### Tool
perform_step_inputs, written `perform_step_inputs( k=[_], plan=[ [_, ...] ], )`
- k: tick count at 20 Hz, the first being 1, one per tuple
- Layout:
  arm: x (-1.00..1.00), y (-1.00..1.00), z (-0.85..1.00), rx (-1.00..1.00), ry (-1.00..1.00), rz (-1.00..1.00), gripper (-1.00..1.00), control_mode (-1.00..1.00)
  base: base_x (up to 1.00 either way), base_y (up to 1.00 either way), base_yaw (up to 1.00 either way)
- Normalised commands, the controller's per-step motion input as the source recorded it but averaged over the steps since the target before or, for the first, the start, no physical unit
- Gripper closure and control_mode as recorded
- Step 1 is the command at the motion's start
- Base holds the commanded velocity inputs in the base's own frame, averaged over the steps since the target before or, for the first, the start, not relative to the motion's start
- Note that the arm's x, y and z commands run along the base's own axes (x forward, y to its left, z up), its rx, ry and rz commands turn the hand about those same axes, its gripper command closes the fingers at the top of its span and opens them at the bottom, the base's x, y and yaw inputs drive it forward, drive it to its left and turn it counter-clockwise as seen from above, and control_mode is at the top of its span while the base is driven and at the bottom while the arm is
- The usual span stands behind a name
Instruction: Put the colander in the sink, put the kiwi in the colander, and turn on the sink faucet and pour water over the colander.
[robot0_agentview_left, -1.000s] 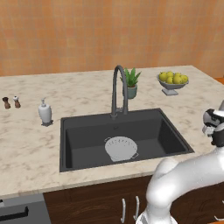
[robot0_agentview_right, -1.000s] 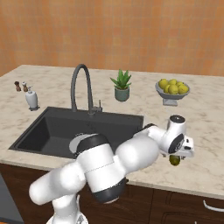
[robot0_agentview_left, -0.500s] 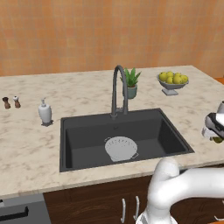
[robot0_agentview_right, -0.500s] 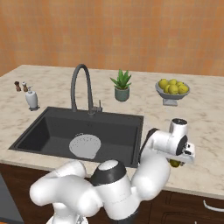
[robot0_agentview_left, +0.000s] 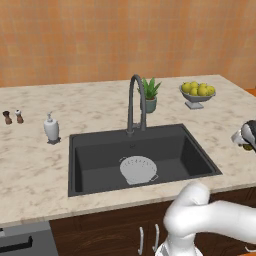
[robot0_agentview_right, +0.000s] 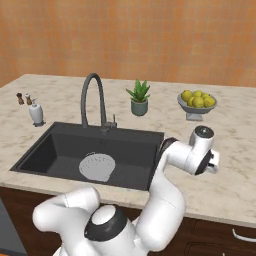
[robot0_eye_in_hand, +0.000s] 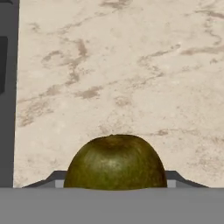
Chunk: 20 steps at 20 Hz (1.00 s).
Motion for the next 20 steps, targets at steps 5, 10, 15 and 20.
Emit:
perform_step_inputs(
  k=[5,10,15,20],
  plan=[
    [0.06,0.94,0.34,-0.07,-0.12,0.58,1.0,-1.0,0.0,0.0,0.0],
    [0.16,0.82,0.37,-0.06,0.17,0.61,1.0,-1.0,0.0,0.0,0.0],
    [0.33,0.77,0.21,-0.07,0.17,0.43,1.0,-1.0,0.0,0.0,0.0],
    [0.0,0.32,0.0,0.0,-0.3,0.22,1.0,-1.0,0.0,0.0,0.0]
  ],
)
